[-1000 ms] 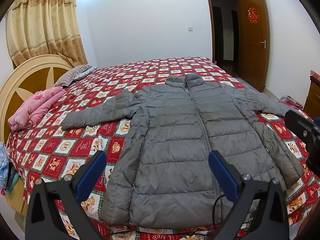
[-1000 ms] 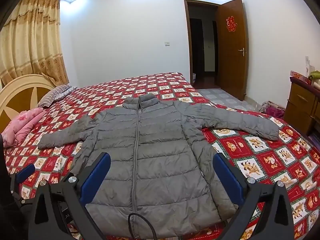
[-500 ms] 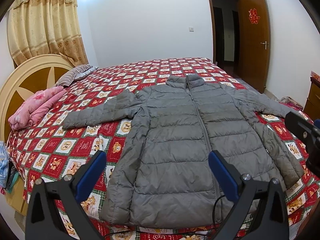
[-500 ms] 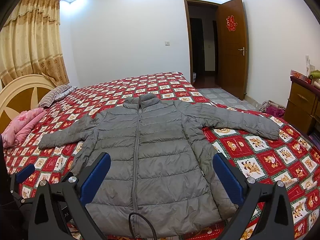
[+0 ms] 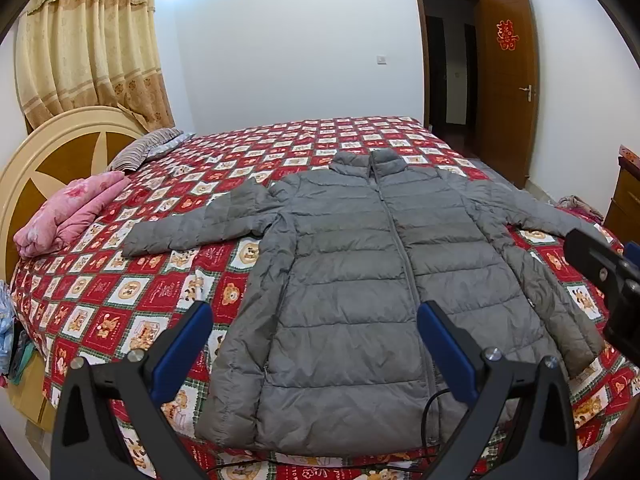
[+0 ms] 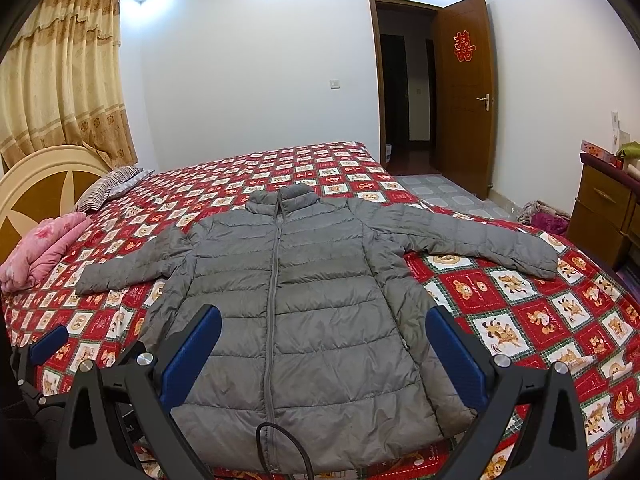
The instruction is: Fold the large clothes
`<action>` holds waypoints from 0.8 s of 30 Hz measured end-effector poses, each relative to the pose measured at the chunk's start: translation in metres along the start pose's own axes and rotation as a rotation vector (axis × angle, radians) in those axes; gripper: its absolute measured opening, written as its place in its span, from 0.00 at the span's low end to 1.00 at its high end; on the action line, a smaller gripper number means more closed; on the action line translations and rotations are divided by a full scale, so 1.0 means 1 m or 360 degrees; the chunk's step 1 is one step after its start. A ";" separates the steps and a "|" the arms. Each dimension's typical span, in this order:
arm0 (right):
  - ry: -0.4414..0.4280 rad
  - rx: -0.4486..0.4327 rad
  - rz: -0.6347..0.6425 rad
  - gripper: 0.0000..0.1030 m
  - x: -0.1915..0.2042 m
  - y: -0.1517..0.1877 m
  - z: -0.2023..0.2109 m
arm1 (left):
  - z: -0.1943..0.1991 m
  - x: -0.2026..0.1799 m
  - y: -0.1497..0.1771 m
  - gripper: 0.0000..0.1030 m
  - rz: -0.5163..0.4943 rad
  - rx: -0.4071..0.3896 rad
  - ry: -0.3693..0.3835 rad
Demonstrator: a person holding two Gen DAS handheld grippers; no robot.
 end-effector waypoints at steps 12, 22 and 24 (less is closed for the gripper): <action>0.0004 0.0012 0.0001 0.99 0.000 0.000 -0.002 | -0.001 -0.001 0.003 1.00 0.0001 0.0011 0.0014; 0.0024 0.0051 0.0009 0.99 -0.001 0.002 -0.011 | -0.007 -0.002 0.006 1.00 0.0008 0.0043 0.0032; 0.0029 0.0052 0.0011 0.99 -0.001 0.003 -0.011 | -0.008 -0.002 0.007 1.00 0.0009 0.0046 0.0034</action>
Point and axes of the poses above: each gripper's, at about its wrist camera, not at the fingertips, and z roughly against the way its jaws point, x to its left, y to its underside, the point moved 4 cm from there along -z, roughly the way its jaws point, and after that the axes turned 6 degrees about -y, right-handed, at the moved point
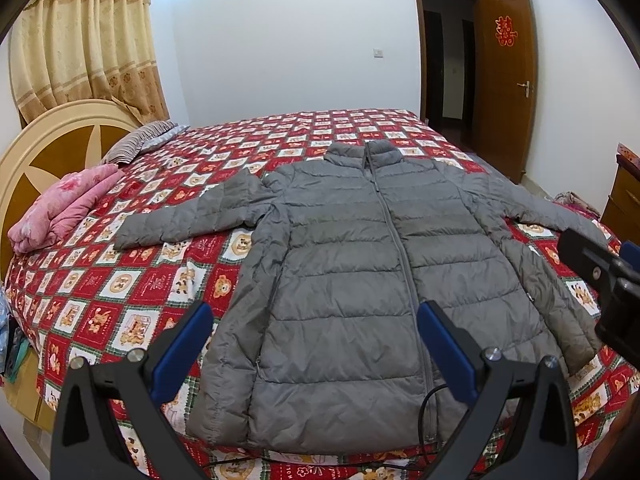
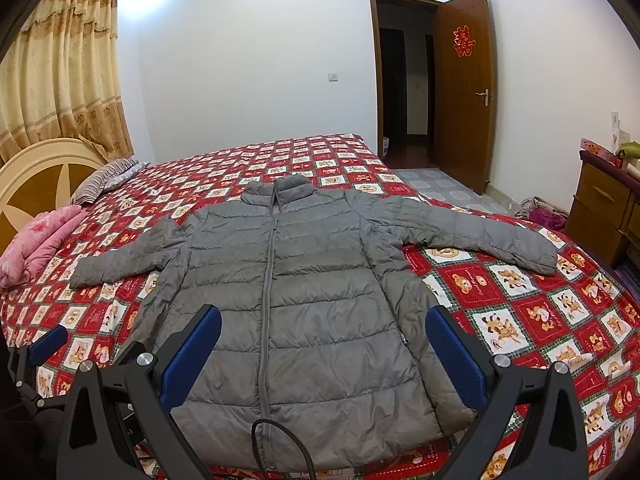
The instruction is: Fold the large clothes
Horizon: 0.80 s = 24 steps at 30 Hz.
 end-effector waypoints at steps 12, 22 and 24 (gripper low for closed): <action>0.0042 0.0041 -0.0012 0.99 -0.006 -0.004 -0.019 | -0.020 -0.002 -0.001 1.00 -0.0008 0.0050 0.0007; 0.0098 0.0120 -0.0030 0.99 -0.019 -0.019 -0.065 | -0.059 -0.009 -0.022 1.00 -0.0025 0.0087 0.0019; 0.0114 0.0131 -0.0038 0.99 -0.022 -0.023 -0.074 | -0.066 -0.010 -0.029 1.00 -0.0035 0.0090 0.0024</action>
Point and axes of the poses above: each gripper's, at about its wrist camera, not at the fingertips, and z roughly against the way its jaws point, x to its left, y to its underside, the point moved 4 cm from there along -z, roughly the way its jaws point, and after that the axes turned 6 degrees about -y, right-handed, at the moved point
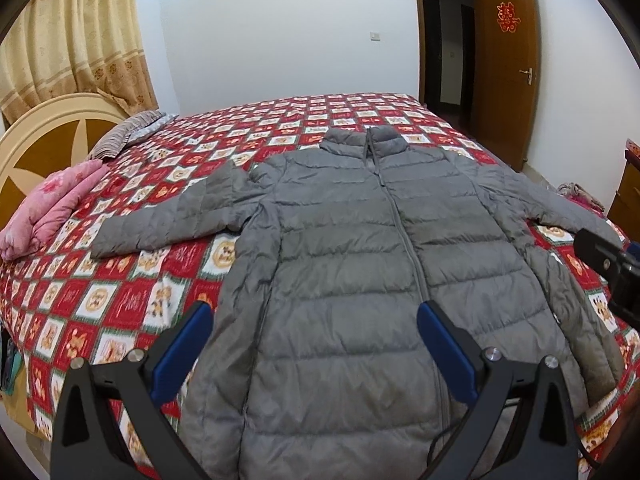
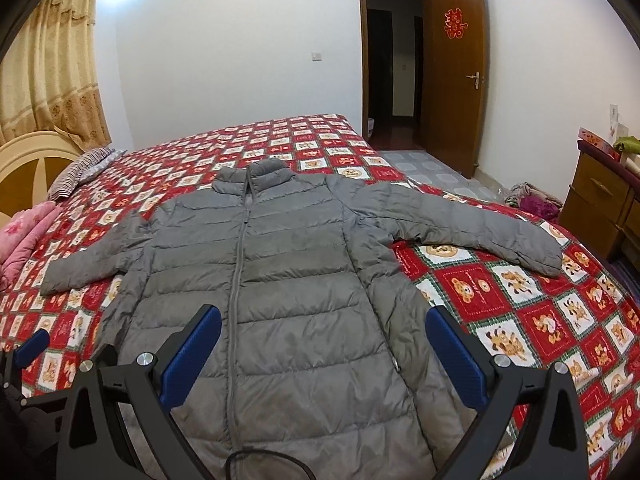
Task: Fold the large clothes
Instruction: 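Grasp the jacket sleeve with the right tool and fold it across the body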
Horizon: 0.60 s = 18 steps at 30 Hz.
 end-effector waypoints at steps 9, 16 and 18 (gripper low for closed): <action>0.0056 0.0096 -0.0077 0.99 -0.031 -0.026 -0.048 | -0.049 0.010 -0.033 1.00 0.0008 0.0076 0.0110; 0.0294 0.0135 -0.0185 0.99 -0.103 -0.062 -0.086 | -0.111 0.035 -0.074 1.00 0.0066 0.0159 0.0147; 0.0366 0.0143 -0.0205 0.99 -0.122 -0.070 -0.094 | -0.129 0.037 -0.086 1.00 0.0083 0.0189 0.0166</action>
Point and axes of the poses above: each gripper's, at about its wrist camera, not at the fingertips, and z roughly against the way its jaws point, x to its left, y to its underside, the point moved 4 cm from there along -z, roughly the way its jaws point, and after that the axes turned 6 degrees about -y, right-handed, at the moved point
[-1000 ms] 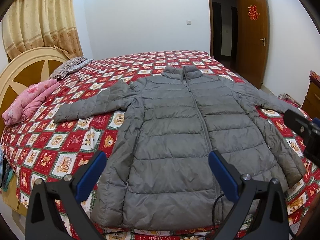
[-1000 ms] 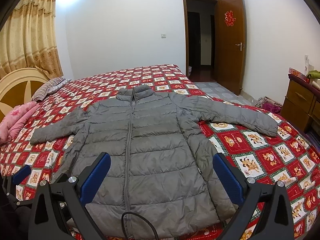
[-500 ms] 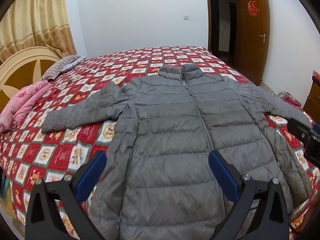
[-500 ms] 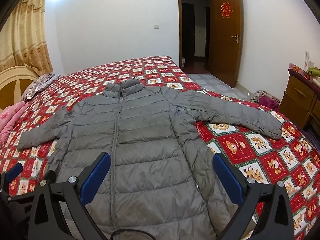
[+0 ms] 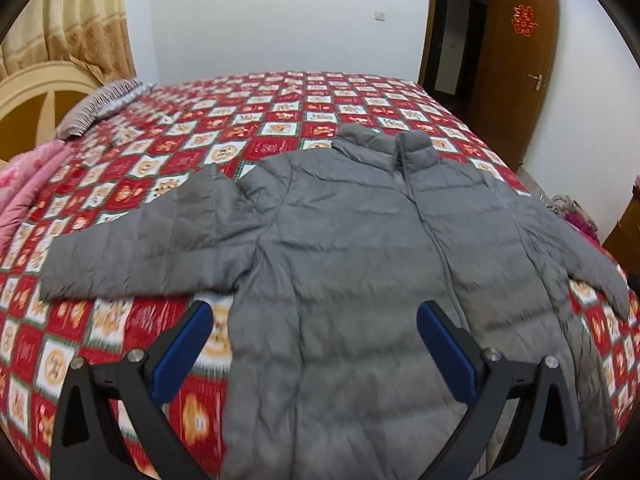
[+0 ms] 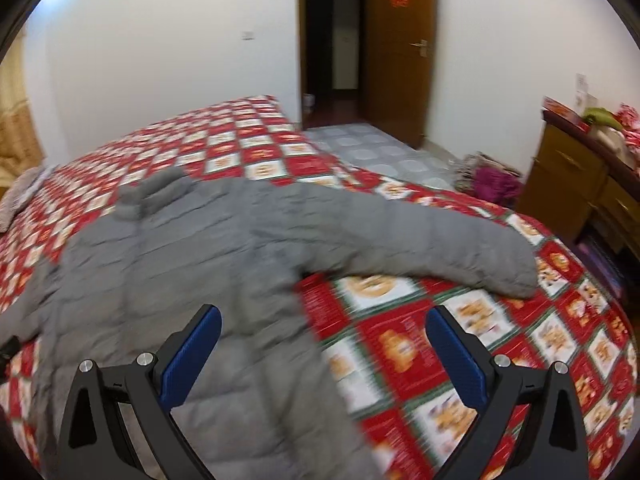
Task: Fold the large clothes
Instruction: 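Grasp the jacket sleeve with the right tool and fold it across the body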
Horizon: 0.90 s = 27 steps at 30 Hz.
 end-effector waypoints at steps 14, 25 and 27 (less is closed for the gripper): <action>0.0356 0.0041 -0.0310 0.99 -0.121 -0.036 -0.066 | -0.084 0.006 -0.029 1.00 -0.0010 0.0042 -0.0218; 0.0587 0.0100 -0.0865 0.99 -0.266 -0.013 -0.110 | -0.124 0.029 -0.014 1.00 0.0014 0.0037 -0.0400; 0.0558 0.0154 -0.0927 0.99 -0.275 -0.004 -0.121 | -0.131 0.026 -0.006 1.00 -0.0016 0.0042 -0.0428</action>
Point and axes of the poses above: each gripper's, at about its wrist camera, not at the fingertips, and z roughly against the way its jaws point, x to its left, y to its underside, the point moved 4 cm from there along -z, roughly the way its jaws point, and after that the axes turned 6 degrees about -y, right-handed, at the moved point
